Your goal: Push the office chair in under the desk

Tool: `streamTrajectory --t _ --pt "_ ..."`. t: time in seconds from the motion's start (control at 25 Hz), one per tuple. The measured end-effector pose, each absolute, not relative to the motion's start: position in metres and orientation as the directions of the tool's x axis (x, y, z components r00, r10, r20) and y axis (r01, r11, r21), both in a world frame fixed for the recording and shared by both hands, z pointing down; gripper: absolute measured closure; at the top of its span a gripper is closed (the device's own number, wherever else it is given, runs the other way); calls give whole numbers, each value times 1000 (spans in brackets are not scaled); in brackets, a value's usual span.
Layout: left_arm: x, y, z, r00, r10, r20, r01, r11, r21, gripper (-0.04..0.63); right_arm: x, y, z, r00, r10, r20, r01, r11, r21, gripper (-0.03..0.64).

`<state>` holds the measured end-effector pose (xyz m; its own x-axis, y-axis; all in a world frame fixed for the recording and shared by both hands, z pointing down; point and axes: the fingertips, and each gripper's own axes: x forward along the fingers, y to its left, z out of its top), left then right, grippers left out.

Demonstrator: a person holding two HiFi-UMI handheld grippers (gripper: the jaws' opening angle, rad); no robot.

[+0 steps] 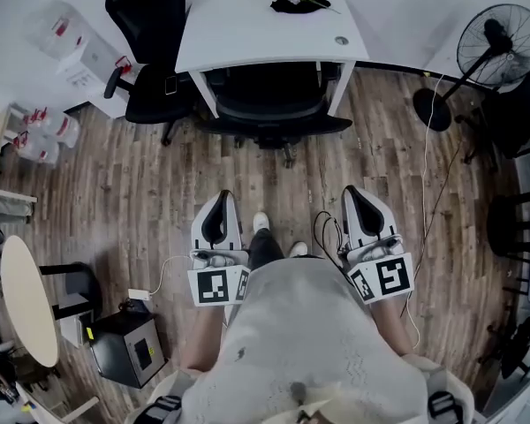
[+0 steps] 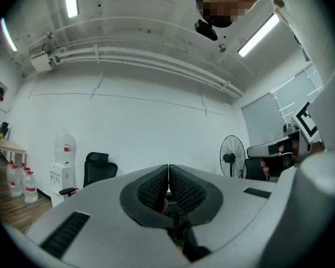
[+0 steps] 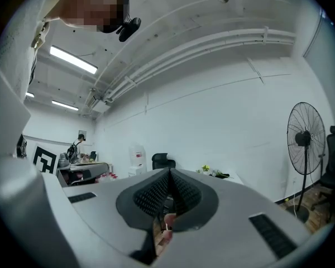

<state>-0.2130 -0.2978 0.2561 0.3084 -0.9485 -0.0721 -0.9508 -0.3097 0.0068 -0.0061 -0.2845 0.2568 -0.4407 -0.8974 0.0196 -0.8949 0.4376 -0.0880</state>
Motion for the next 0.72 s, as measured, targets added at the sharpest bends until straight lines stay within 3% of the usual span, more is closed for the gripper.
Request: streamTrajectory --t 0.72 --pt "-212 -277 233 254 -963 -93 -967 -255 -2 572 13 -266 238 -434 -901 -2 -896 433 -98 611"
